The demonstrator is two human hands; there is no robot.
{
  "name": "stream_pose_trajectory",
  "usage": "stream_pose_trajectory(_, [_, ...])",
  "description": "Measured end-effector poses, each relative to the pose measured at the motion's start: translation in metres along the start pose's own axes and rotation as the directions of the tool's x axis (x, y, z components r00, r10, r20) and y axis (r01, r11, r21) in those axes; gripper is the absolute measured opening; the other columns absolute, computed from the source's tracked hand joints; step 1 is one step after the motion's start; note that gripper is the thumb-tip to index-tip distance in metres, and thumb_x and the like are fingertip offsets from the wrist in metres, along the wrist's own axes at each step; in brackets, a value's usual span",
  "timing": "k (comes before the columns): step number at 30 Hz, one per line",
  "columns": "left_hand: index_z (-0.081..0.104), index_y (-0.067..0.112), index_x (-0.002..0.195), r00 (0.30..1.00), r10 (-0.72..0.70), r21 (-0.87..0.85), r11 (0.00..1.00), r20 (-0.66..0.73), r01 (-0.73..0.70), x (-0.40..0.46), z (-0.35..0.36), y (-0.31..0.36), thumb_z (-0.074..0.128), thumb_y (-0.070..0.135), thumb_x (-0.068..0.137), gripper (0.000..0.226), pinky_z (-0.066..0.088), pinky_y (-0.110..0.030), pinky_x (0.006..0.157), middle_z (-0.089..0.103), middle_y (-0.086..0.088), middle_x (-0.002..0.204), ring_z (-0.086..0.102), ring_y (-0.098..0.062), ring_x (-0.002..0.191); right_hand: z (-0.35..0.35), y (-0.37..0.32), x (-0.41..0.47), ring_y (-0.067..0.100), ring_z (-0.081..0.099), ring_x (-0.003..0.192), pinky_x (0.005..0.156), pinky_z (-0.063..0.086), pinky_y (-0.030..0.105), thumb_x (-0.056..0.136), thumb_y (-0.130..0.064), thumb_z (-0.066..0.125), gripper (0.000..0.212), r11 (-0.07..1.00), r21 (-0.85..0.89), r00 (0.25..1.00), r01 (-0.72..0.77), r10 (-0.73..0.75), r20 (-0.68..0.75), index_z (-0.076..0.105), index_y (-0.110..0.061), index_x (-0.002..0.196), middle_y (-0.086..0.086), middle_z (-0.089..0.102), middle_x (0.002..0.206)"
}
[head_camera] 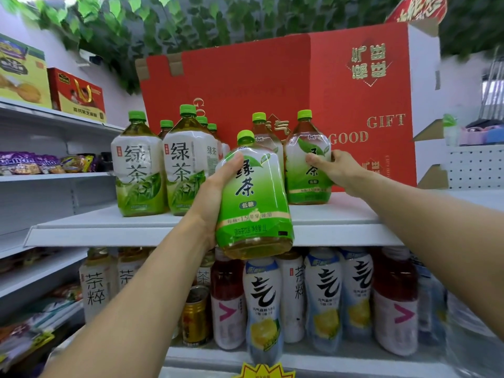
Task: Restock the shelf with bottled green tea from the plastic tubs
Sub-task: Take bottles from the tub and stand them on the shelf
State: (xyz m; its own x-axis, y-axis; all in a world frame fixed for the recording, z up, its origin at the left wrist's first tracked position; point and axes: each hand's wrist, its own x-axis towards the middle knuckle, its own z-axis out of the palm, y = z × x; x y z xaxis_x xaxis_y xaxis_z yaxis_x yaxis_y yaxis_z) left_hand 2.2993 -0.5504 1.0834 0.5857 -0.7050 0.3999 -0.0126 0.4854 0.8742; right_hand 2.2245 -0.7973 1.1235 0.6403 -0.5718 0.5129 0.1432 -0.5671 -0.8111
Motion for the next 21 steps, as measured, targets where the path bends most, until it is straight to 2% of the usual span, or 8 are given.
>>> stream_pose_trajectory(3, [0.07,0.011,0.116,1.0,0.013,-0.009,1.0,-0.007,-0.013,0.0,0.0,0.0,0.065,0.043,0.082,0.047,0.062,-0.048,0.076,0.076,-0.015,0.102,0.074,-0.032,0.084,0.006,-0.002,-0.005,0.033,0.063,0.108,0.098,0.05,0.046,0.084,-0.05,0.069,0.068,0.992,-0.089,0.996,-0.087,0.088,0.011,0.053,0.002,0.125,0.019,0.064,0.122])
stream_pose_trajectory(4, [0.072,0.013,0.108,1.0,0.015,-0.011,1.0,-0.014,-0.016,0.0,0.001,0.0,0.063,0.042,0.086,0.038,0.062,-0.047,0.074,0.077,-0.014,0.098,0.075,-0.031,0.081,0.01,-0.001,-0.007,0.034,0.056,0.12,0.104,0.046,0.049,0.081,-0.055,0.07,0.083,0.986,-0.104,0.991,-0.133,0.13,-0.04,0.042,0.0,0.137,0.019,0.056,0.135])
stream_pose_trajectory(6, [0.072,0.015,0.099,1.0,0.023,0.004,1.0,-0.02,-0.023,-0.001,0.003,-0.001,0.06,0.04,0.092,0.029,0.063,-0.044,0.068,0.077,-0.011,0.09,0.075,-0.029,0.076,0.019,-0.005,-0.025,0.034,0.04,0.135,0.113,0.035,0.051,0.091,-0.048,0.063,0.083,0.988,-0.089,0.966,-0.129,0.105,-0.234,0.023,-0.004,0.15,0.016,0.037,0.149])
stream_pose_trajectory(8, [0.071,0.015,0.095,0.999,0.037,0.033,0.999,-0.036,-0.036,-0.002,0.005,-0.001,0.059,0.038,0.096,0.026,0.063,-0.04,0.061,0.077,-0.009,0.084,0.075,-0.026,0.07,0.025,-0.013,-0.052,0.028,0.044,0.13,0.111,0.038,0.049,0.096,-0.043,0.056,0.068,0.999,-0.031,0.948,0.022,-0.031,-0.316,0.028,-0.007,0.147,0.012,0.042,0.142])
stream_pose_trajectory(11, [0.071,0.011,0.104,0.994,0.067,0.029,0.998,-0.082,-0.064,-0.005,0.011,-0.001,0.062,0.04,0.094,0.032,0.063,-0.048,0.07,0.077,-0.014,0.095,0.075,-0.032,0.08,0.036,-0.035,-0.102,0.022,0.061,0.108,0.096,0.053,0.043,0.088,-0.062,0.055,0.074,0.983,0.149,0.993,0.104,-0.112,0.047,0.043,-0.009,0.138,0.011,0.058,0.127])
stream_pose_trajectory(14, [0.063,0.006,0.128,0.98,0.162,0.0,0.987,-0.117,-0.163,-0.009,0.024,-0.009,0.082,0.053,0.072,0.076,0.049,-0.069,0.095,0.067,-0.025,0.124,0.065,-0.048,0.111,0.047,-0.048,-0.125,0.021,0.064,0.112,0.101,0.05,0.045,0.06,-0.079,0.072,0.105,0.998,0.066,0.952,0.011,-0.031,0.304,0.045,-0.016,0.14,0.004,0.062,0.132])
stream_pose_trajectory(17, [0.059,0.013,0.126,0.903,0.315,0.054,0.948,-0.292,-0.313,-0.016,0.05,-0.012,0.084,0.051,0.068,0.074,0.056,-0.062,0.089,0.069,-0.016,0.12,0.07,-0.039,0.106,0.036,-0.054,-0.127,0.02,0.074,0.092,0.091,0.058,0.042,0.069,-0.041,0.086,0.057,0.986,0.163,0.952,0.019,-0.068,0.3,0.062,-0.016,0.115,0.003,0.076,0.102])
stream_pose_trajectory(21, [0.046,0.019,0.143,0.898,0.407,0.202,0.906,-0.168,-0.373,0.0,0.071,-0.003,0.056,0.076,0.079,0.086,0.057,-0.053,0.092,0.065,-0.01,0.13,0.069,-0.028,0.111,0.005,-0.058,-0.126,0.017,0.074,0.089,0.082,0.061,0.038,0.051,-0.039,0.09,0.09,0.962,0.244,0.98,0.12,-0.154,0.126,0.053,-0.013,0.128,0.003,0.074,0.106])
